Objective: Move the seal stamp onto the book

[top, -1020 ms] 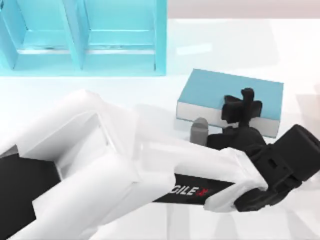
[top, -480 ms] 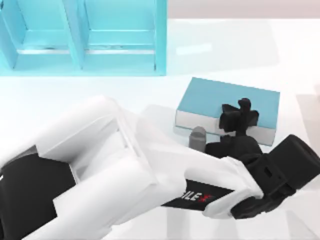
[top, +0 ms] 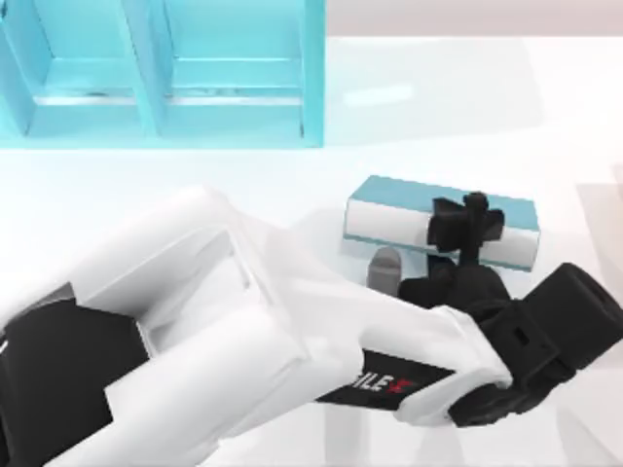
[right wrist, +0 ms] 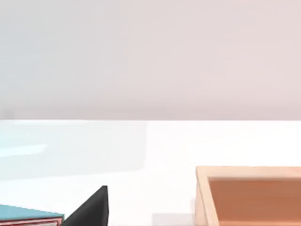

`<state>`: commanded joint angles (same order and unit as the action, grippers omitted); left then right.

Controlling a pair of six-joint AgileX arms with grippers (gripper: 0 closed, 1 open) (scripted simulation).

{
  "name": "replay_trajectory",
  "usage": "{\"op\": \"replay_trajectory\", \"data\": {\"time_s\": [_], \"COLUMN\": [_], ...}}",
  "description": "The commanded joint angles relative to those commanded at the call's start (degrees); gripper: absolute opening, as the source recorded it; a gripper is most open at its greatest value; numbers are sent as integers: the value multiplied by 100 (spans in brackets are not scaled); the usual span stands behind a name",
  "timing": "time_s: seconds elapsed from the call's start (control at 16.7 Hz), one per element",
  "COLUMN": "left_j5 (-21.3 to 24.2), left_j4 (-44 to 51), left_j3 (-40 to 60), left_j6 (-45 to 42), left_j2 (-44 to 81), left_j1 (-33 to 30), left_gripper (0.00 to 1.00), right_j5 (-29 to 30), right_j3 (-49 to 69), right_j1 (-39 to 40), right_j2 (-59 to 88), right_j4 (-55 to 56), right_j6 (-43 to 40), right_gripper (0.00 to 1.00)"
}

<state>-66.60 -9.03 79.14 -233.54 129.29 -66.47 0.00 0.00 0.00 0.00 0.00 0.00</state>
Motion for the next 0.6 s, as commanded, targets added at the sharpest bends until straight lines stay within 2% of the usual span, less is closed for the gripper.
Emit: {"op": "replay_trajectory", "data": {"time_s": [0.18,0.6], "left_j5": [0,0], "left_j4": [0,0], "left_j3": [0,0], "left_j6": [0,0], "left_j2": [0,0], "left_j1": [0,0], "left_gripper": [98,100], "right_j5": [0,0], "right_j3": [0,0], "right_j1": [0,0], "right_j2": [0,0], "right_j4": [0,0], "right_j6": [0,0], "right_gripper": [100,100]}}
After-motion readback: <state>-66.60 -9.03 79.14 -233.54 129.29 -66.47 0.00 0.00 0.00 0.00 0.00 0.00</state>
